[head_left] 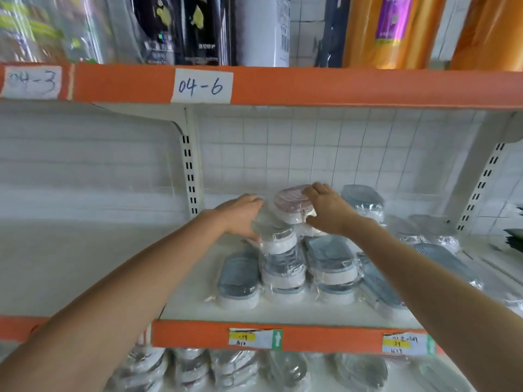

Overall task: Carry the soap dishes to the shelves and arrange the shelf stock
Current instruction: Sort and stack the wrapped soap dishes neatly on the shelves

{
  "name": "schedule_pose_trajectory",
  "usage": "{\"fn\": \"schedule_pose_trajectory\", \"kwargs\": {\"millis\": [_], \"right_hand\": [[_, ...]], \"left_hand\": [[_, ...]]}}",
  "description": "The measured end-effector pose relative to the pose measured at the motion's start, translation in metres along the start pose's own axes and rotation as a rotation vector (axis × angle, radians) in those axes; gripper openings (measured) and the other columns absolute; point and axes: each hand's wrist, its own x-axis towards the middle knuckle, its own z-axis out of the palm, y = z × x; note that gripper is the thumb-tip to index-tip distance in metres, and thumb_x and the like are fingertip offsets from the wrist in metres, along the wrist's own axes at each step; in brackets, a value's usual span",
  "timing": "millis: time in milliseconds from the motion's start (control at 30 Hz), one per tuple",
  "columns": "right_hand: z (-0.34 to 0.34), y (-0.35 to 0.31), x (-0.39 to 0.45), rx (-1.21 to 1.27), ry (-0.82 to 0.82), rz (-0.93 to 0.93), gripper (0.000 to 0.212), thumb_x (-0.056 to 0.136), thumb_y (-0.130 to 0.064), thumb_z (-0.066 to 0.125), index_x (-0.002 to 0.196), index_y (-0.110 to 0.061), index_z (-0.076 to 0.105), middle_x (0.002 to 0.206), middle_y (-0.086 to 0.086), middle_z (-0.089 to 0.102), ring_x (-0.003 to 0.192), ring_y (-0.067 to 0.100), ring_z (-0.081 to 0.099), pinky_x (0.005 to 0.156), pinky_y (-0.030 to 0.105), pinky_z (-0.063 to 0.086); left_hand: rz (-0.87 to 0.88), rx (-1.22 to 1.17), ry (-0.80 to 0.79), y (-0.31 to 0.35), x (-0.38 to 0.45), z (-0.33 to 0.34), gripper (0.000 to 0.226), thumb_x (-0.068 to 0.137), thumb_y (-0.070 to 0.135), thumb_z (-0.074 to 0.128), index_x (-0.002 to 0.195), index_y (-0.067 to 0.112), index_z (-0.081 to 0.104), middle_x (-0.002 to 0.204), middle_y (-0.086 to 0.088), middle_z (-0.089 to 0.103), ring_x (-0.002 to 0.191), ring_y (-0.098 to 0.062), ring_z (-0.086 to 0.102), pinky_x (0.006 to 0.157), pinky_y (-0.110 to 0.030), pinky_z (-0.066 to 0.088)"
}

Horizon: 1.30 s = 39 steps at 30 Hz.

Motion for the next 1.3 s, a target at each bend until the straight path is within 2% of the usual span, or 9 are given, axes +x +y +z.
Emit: {"fn": "schedule_pose_trajectory", "kwargs": {"millis": [200, 467, 567, 667, 767, 933, 1033, 1133, 1300], "right_hand": [[0.004, 0.006, 0.020, 0.010, -0.073, 0.045, 0.069, 0.081, -0.011, 0.062, 0.144, -0.009, 0.031, 0.143, 0.008, 0.035, 0.131, 0.024, 0.033, 0.106, 0.033, 0.030], [0.004, 0.022, 0.048, -0.155, -0.227, 0.041, 0.088, 0.082, -0.015, 0.063, 0.152, -0.014, 0.009, 0.159, 0.002, 0.007, 0.145, 0.021, 0.010, 0.116, 0.039, 0.013], [0.003, 0.031, 0.064, -0.201, -0.303, 0.021, 0.090, 0.085, -0.008, 0.056, 0.152, -0.013, -0.004, 0.160, 0.004, -0.007, 0.147, 0.021, 0.000, 0.118, 0.040, 0.008], [0.001, 0.035, 0.076, -0.204, -0.341, -0.009, 0.087, 0.090, -0.014, 0.055, 0.151, -0.011, -0.008, 0.159, 0.005, -0.011, 0.147, 0.019, -0.005, 0.120, 0.038, 0.005], [0.003, 0.040, 0.083, -0.158, -0.392, -0.016, 0.088, 0.091, -0.018, 0.056, 0.152, -0.012, -0.006, 0.160, 0.002, -0.009, 0.147, 0.016, -0.001, 0.120, 0.033, 0.007], [0.001, 0.044, 0.089, -0.065, -0.422, 0.013, 0.087, 0.084, -0.012, 0.060, 0.152, -0.015, 0.007, 0.158, 0.000, 0.012, 0.144, 0.020, 0.016, 0.117, 0.035, 0.020], [-0.001, 0.044, 0.087, -0.047, -0.430, 0.014, 0.089, 0.081, -0.011, 0.062, 0.152, -0.015, 0.009, 0.157, 0.001, 0.014, 0.142, 0.021, 0.019, 0.115, 0.038, 0.025], [-0.003, 0.046, 0.082, -0.021, -0.415, 0.035, 0.098, 0.073, -0.010, 0.070, 0.151, -0.016, 0.012, 0.154, 0.000, 0.017, 0.139, 0.022, 0.023, 0.110, 0.038, 0.032], [-0.003, 0.043, 0.064, -0.045, -0.303, 0.056, 0.105, 0.070, -0.027, 0.077, 0.150, -0.011, 0.011, 0.144, 0.005, 0.022, 0.134, 0.024, 0.024, 0.109, 0.038, 0.032]], "left_hand": [[0.120, 0.047, -0.190, -0.019, 0.031, 0.006, 0.119, 0.062, 0.054, 0.083, 0.150, 0.006, 0.018, 0.147, -0.005, 0.027, 0.137, -0.021, 0.028, 0.114, -0.031, 0.027], [0.121, -0.039, -0.305, -0.028, 0.058, 0.006, 0.130, 0.059, 0.047, 0.087, 0.153, 0.014, 0.004, 0.158, -0.001, 0.012, 0.144, -0.018, 0.016, 0.118, -0.029, 0.019], [0.074, -0.084, -0.379, -0.030, 0.064, 0.009, 0.137, 0.055, 0.051, 0.088, 0.154, 0.019, -0.002, 0.161, 0.003, 0.001, 0.146, -0.018, 0.013, 0.117, -0.035, 0.028], [0.060, -0.103, -0.407, -0.032, 0.067, 0.008, 0.140, 0.053, 0.053, 0.088, 0.154, 0.020, -0.003, 0.161, 0.005, -0.001, 0.147, -0.018, 0.013, 0.113, -0.039, 0.035], [0.062, -0.096, -0.409, -0.032, 0.069, 0.007, 0.140, 0.054, 0.051, 0.088, 0.154, 0.019, -0.004, 0.161, 0.006, -0.001, 0.147, -0.017, 0.011, 0.116, -0.037, 0.029], [0.043, -0.112, -0.434, -0.033, 0.068, 0.009, 0.145, 0.051, 0.056, 0.087, 0.152, 0.021, -0.010, 0.162, 0.003, -0.004, 0.148, -0.017, 0.009, 0.117, -0.038, 0.028], [0.041, -0.103, -0.408, -0.031, 0.066, 0.009, 0.142, 0.054, 0.053, 0.088, 0.153, 0.020, -0.009, 0.162, 0.002, -0.001, 0.147, -0.017, 0.010, 0.117, -0.035, 0.027], [0.045, -0.106, -0.370, -0.030, 0.063, 0.007, 0.139, 0.056, 0.051, 0.088, 0.154, 0.020, -0.005, 0.162, 0.002, 0.004, 0.147, -0.016, 0.011, 0.120, -0.031, 0.016], [0.062, -0.111, -0.321, -0.032, 0.054, 0.006, 0.128, 0.054, 0.058, 0.085, 0.153, 0.030, 0.009, 0.155, 0.002, 0.017, 0.143, -0.020, 0.018, 0.118, -0.040, 0.022]]}}
